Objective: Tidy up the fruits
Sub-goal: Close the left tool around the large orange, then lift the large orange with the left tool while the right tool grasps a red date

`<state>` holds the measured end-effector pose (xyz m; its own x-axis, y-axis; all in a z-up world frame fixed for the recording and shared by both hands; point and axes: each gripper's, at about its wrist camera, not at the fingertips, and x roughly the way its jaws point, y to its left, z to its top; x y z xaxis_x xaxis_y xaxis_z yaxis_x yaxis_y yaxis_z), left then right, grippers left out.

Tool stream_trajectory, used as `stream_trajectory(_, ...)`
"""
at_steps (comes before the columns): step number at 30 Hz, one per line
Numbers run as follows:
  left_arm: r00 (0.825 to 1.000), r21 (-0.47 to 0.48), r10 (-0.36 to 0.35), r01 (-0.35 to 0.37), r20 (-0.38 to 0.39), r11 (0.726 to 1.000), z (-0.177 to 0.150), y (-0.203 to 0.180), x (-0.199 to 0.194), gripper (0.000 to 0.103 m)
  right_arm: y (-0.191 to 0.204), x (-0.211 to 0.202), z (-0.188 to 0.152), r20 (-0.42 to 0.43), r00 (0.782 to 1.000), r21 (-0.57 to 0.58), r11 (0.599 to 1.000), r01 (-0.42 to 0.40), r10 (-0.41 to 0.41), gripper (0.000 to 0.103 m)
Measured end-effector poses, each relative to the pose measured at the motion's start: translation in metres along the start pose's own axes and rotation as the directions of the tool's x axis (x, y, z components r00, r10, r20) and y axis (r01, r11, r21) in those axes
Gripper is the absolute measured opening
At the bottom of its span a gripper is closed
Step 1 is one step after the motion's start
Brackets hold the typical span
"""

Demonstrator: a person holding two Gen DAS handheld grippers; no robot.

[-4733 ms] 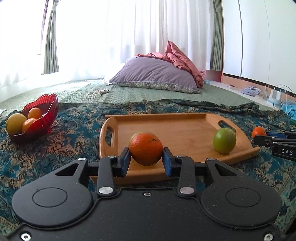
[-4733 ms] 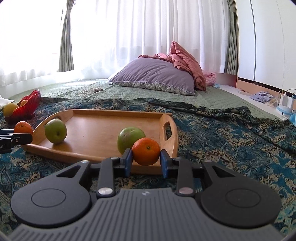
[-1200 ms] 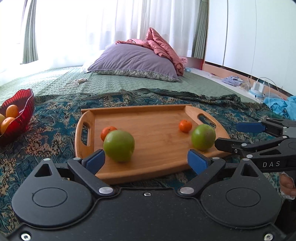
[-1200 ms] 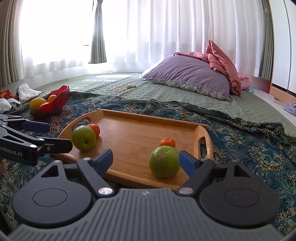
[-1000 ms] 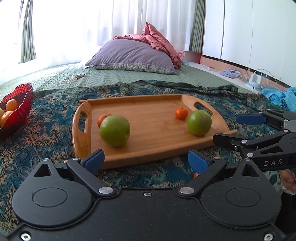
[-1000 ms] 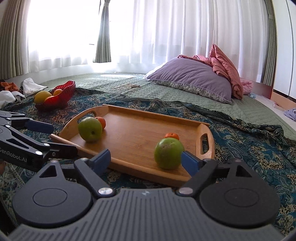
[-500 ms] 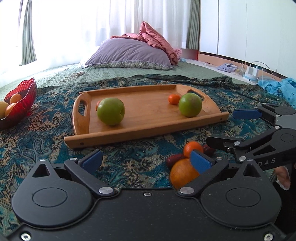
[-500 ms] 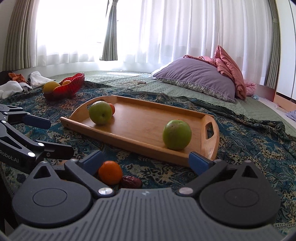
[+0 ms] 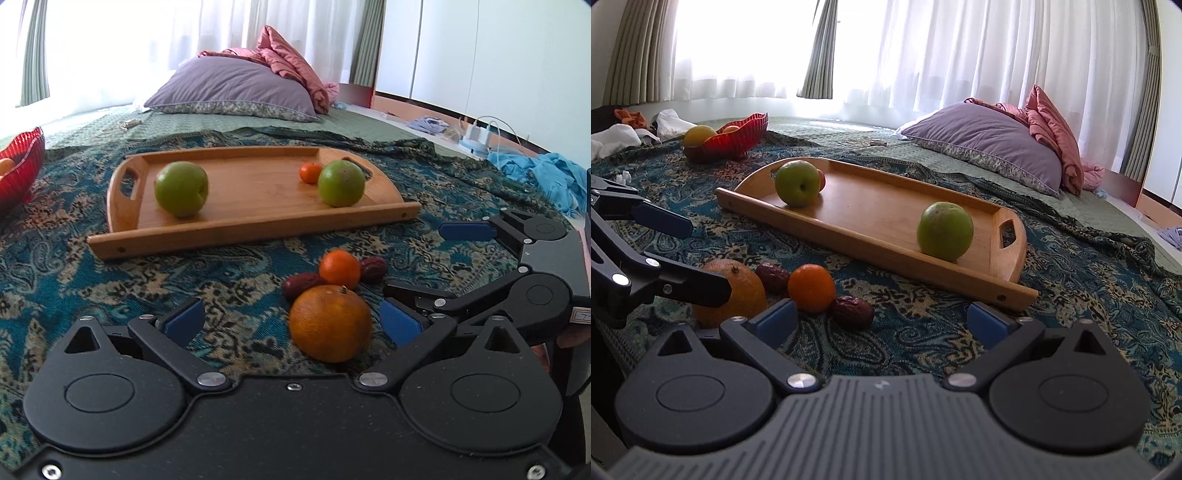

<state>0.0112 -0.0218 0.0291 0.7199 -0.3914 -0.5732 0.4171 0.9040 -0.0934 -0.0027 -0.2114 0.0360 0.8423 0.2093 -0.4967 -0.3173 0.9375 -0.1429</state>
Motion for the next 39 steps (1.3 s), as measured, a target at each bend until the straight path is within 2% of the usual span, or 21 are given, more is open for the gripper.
stream_trajectory(9, 0.999, -0.004, -0.043, 0.043, -0.017, 0.999, -0.004, -0.013, 0.009, 0.088, -0.009, -0.010, -0.013, -0.016, 1.000, 0.027, 0.999, 0.024, -0.023, 0.103)
stream_trajectory(13, 0.995, -0.053, -0.078, 0.075, -0.060, 0.996, -0.006, -0.013, 0.018, 0.075, -0.010, -0.009, -0.015, -0.013, 0.999, 0.047, 0.998, 0.032, -0.031, 0.103)
stream_trajectory(16, 0.997, -0.059, -0.061, 0.058, -0.047, 0.997, -0.009, -0.012, 0.017, 0.070, -0.007, -0.007, -0.016, -0.015, 0.999, 0.049, 0.998, 0.041, -0.040, 0.103)
stream_trajectory(20, 0.999, -0.047, -0.027, 0.026, -0.034, 0.999, -0.009, -0.012, 0.012, 0.050, -0.001, -0.008, -0.020, -0.003, 0.999, 0.065, 0.996, 0.052, -0.052, 0.102)
stream_trajectory(26, 1.000, -0.090, 0.004, -0.005, -0.010, 0.996, -0.006, -0.007, 0.008, 0.049, 0.000, -0.008, -0.021, 0.013, 0.998, 0.122, 0.991, 0.054, -0.056, 0.096)
stream_trajectory(32, 0.997, -0.100, 0.073, -0.071, 0.019, 0.992, -0.004, -0.002, 0.006, 0.049, 0.005, -0.006, -0.019, 0.014, 0.999, 0.199, 0.980, 0.028, -0.032, 0.082)
stream_trajectory(34, 0.995, -0.098, 0.094, -0.091, 0.027, 0.991, -0.003, 0.000, 0.006, 0.049, 0.007, -0.006, -0.019, 0.018, 0.999, 0.229, 0.973, 0.033, -0.038, 0.075)
stream_trajectory(36, 0.993, -0.099, 0.115, -0.112, 0.029, 0.989, -0.003, 0.003, 0.006, 0.049, 0.011, -0.004, -0.018, 0.020, 0.998, 0.247, 0.967, 0.057, -0.064, 0.059)
stream_trajectory(39, 0.989, -0.108, 0.142, -0.139, 0.027, 0.984, -0.003, 0.009, 0.007, 0.049, 0.017, -0.001, -0.017, 0.014, 0.991, 0.235, 0.964, 0.127, -0.134, 0.046)
